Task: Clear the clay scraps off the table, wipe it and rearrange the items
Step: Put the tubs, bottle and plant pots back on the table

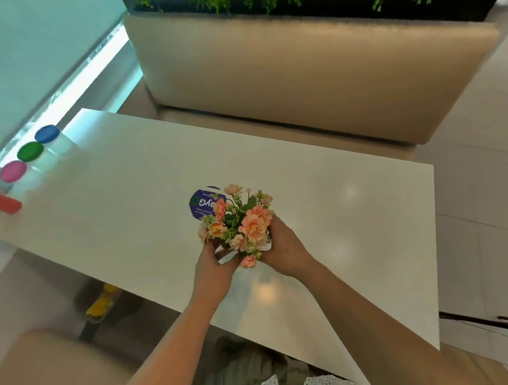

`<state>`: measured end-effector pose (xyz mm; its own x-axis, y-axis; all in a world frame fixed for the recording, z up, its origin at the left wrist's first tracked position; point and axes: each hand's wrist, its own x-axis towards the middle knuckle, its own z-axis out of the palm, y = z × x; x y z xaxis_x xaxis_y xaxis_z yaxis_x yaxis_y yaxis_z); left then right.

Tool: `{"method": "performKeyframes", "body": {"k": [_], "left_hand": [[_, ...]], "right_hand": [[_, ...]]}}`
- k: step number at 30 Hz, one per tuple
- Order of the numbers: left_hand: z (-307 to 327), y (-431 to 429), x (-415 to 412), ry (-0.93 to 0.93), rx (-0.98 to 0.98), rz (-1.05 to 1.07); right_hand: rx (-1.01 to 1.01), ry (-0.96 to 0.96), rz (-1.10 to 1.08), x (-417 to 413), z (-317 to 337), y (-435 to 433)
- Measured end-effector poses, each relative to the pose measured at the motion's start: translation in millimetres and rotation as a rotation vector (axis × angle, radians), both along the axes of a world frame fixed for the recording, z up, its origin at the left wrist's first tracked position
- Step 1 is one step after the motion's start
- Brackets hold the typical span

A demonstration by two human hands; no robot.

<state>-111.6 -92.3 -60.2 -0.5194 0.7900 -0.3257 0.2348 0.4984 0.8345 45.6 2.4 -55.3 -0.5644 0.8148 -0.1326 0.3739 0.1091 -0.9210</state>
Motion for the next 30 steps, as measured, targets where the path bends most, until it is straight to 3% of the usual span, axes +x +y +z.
{"method": "performKeyframes", "body": {"k": [12,22,30], "left_hand": [[-6.5,-6.2,-65.2,-0.01,-0.012,0.06],[-9.9,27.7,-187.9,-0.023,-0.044,-0.037],[-16.3,63.7,-223.6,-0.06,-0.043,-0.189]], "right_hand": [[0.005,-0.065,0.083,-69.9,-1.5,9.0],[-0.029,-0.128,-0.031,-185.9,-17.0,29.8],[-0.025,-0.16,-0.196,-205.1,-18.5,39.8]]}}
